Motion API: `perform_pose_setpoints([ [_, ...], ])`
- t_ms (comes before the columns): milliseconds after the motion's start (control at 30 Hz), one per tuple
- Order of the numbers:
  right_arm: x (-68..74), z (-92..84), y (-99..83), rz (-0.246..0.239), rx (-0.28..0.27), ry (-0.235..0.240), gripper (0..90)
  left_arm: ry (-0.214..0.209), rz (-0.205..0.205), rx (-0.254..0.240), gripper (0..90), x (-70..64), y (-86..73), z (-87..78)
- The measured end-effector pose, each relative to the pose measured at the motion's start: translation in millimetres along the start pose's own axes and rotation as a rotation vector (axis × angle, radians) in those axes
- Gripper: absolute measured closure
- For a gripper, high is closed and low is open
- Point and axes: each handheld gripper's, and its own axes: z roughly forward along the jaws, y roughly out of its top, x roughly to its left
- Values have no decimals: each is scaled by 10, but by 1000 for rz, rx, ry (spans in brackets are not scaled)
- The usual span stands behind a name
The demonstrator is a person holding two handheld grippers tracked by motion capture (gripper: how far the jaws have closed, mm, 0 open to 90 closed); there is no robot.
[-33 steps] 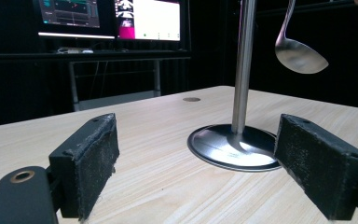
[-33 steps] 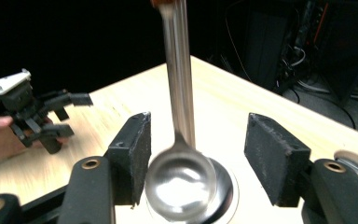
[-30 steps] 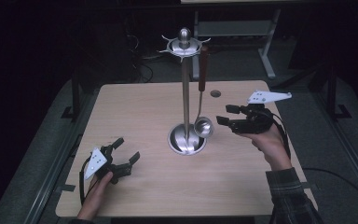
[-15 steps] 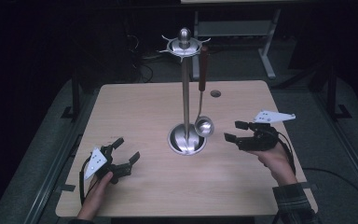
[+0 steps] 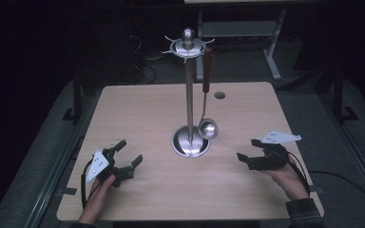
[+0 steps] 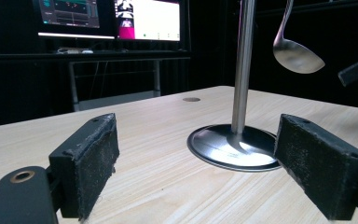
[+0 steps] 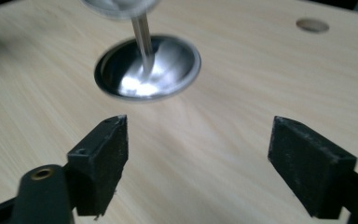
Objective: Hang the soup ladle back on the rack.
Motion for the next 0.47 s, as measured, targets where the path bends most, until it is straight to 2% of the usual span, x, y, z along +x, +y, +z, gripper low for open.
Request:
perform_pose_setpoints([
  [67, -2, 11, -61, 0, 24, -6, 137, 0, 0, 0, 131, 0, 0, 0],
  [200, -8, 15, -155, 11, 67, -27, 133, 0, 0, 0, 131, 0, 0, 0],
  [467, -6, -24, -206, 16, 56, -32, 132, 1, 1, 1, 131, 0, 0, 0],
])
